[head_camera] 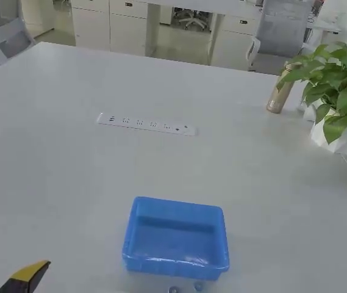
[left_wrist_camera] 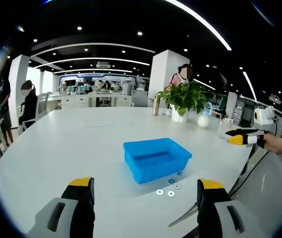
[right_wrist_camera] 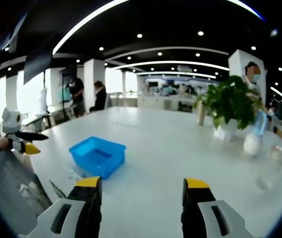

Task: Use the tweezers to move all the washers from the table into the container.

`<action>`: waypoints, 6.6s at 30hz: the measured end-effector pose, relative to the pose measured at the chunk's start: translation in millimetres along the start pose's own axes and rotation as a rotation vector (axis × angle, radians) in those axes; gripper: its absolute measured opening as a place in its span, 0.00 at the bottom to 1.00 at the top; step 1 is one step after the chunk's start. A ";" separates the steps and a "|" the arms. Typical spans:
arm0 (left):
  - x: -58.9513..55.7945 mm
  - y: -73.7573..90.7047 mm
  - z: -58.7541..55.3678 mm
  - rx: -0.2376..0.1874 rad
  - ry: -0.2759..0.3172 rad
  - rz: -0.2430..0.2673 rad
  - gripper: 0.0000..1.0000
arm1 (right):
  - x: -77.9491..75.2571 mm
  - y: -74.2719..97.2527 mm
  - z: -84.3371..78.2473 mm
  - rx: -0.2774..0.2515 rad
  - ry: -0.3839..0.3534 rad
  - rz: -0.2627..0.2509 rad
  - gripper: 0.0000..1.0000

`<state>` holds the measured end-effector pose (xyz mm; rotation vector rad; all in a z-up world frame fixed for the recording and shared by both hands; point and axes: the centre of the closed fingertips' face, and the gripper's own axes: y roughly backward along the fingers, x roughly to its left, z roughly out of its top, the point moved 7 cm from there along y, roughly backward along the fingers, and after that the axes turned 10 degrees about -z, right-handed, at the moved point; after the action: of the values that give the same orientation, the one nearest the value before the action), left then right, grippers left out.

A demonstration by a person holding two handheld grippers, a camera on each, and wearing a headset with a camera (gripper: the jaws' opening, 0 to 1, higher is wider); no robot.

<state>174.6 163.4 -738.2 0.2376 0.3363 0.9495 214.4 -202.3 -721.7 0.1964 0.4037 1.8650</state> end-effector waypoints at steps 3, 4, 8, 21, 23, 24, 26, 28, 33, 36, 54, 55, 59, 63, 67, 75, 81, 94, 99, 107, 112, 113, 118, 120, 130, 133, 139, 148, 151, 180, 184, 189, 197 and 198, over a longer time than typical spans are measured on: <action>-0.1 -0.2 -0.3 0.007 -0.007 0.000 0.86 | -0.4 0.1 0.0 0.000 0.001 -0.002 0.63; -0.2 -0.3 -0.4 0.008 -0.006 0.000 0.86 | -0.5 0.0 0.1 -0.002 0.000 -0.001 0.63; 0.5 -0.5 -0.6 0.006 -0.010 0.003 0.86 | -0.8 0.0 0.1 -0.003 -0.003 -0.002 0.63; 1.8 -0.7 -1.8 0.012 -0.012 0.005 0.85 | -1.2 -0.2 -0.2 -0.002 -0.001 -0.003 0.63; 1.9 -0.6 -2.2 0.014 -0.012 0.005 0.85 | -1.0 -0.3 -0.1 -0.003 0.000 -0.003 0.63; 2.4 -0.4 -2.1 0.012 -0.013 0.009 0.85 | -1.0 -0.2 -0.1 -0.003 0.000 -0.003 0.63; 3.1 0.0 -2.5 0.014 -0.006 0.014 0.85 | -1.0 -0.2 0.0 -0.004 -0.001 -0.004 0.63; 4.1 0.6 -2.6 0.013 -0.001 0.020 0.85 | -1.3 -0.1 -0.1 -0.004 -0.002 -0.007 0.63; 2.6 -0.2 -2.0 0.011 -0.011 0.008 0.85 | 0.5 -0.8 -1.1 0.008 0.003 0.002 0.62; 2.2 -0.4 -1.5 0.013 -0.016 0.008 0.86 | 1.8 -1.1 -2.3 0.021 0.018 0.009 0.59; -18.5 1.5 -5.9 0.185 -0.076 -0.202 0.42 | 41.6 -3.6 -8.3 0.207 0.220 0.260 0.29; -19.7 1.4 -6.6 0.217 -0.089 -0.225 0.38 | 42.7 -5.3 -9.2 0.219 0.239 0.259 0.24; -21.2 -2.8 -2.1 0.240 -0.075 -0.310 0.19 | 65.3 -16.8 -6.8 0.215 0.290 0.354 0.13; -18.0 -9.3 -1.1 0.272 -0.084 -0.354 0.14 | 85.8 -25.7 -9.9 0.224 0.257 0.450 0.12; -16.7 -13.9 -13.2 0.375 -0.102 -0.443 0.10 | 103.8 -32.6 -14.9 0.235 0.259 0.514 0.13; -21.0 -23.1 -38.8 0.538 -0.153 -0.561 0.13 | 135.6 -36.2 -29.4 0.289 0.288 0.632 0.03; -22.9 -29.1 -47.9 0.580 -0.200 -0.579 0.11 | 151.0 -38.2 -38.4 0.325 0.362 0.672 0.07; -20.4 -37.8 -60.6 0.674 -0.352 -0.597 0.05 | 161.9 -38.9 -51.9 0.380 0.486 0.695 0.14; -21.4 -42.3 -61.3 0.696 -0.377 -0.606 0.04 | 165.9 -41.1 -55.9 0.389 0.507 0.704 0.14; -22.3 -47.4 -61.1 0.707 -0.448 -0.628 0.00 | 169.1 -43.9 -60.8 0.409 0.582 0.727 0.14; -27.9 -47.1 -55.8 0.701 -0.515 -0.667 0.00 | 168.3 -45.8 -60.7 0.406 0.583 0.726 0.14; -28.8 -47.7 -51.0 0.683 -0.528 -0.668 0.00 | 167.7 -46.4 -60.0 0.406 0.579 0.726 0.14; -32.9 -46.1 -29.0 0.631 -0.543 -0.682 0.00 | 164.8 -48.3 -57.4 0.395 0.559 0.715 0.14; -35.1 -44.5 -20.7 0.615 -0.552 -0.687 0.00 | 163.8 -48.6 -56.0 0.386 0.558 0.710 0.14; -53.8 -39.3 11.6 0.573 -0.553 -0.725 0.00 | 160.5 -47.0 -50.8 0.376 0.562 0.715 0.10; -62.0 -39.4 19.9 0.566 -0.576 -0.741 0.00 | 161.9 -46.6 -48.5 0.369 0.561 0.727 0.11; -74.6 -40.5 28.4 0.556 -0.634 -0.771 0.00 | 170.0 -46.5 -42.5 0.337 0.544 0.754 0.13; -82.8 -38.5 31.3 0.564 -0.682 -0.789 0.00 | 178.9 -46.4 -43.9 0.332 0.591 0.807 0.09; -82.6 -37.4 33.5 0.572 -0.705 -0.784 0.00 | 181.8 -49.1 -40.9 0.321 0.605 0.805 0.08; -42.4 -51.1 54.2 0.629 -0.752 -0.716 0.00 | 208.1 -99.7 -24.2 0.255 0.529 0.784 0.08; -39.3 -56.0 57.7 0.621 -0.724 -0.733 0.00 | 206.5 -99.9 -22.1 0.263 0.521 0.777 0.08; -38.6 -61.5 60.1 0.633 -0.706 -0.761 0.00 | 204.6 -99.4 -20.2 0.271 0.506 0.778 0.08; -38.9 -66.3 62.9 0.664 -0.709 -0.799 0.00 | 203.3 -96.2 -2.6 0.225 0.492 0.799 0.12; -39.1 -66.3 62.9 0.666 -0.712 -0.804 0.00 | 203.9 -96.5 -0.9 0.221 0.494 0.802 0.11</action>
<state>227.5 90.6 -696.0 0.9406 0.0511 -0.1000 232.9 16.9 -771.5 0.0364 0.9794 2.6628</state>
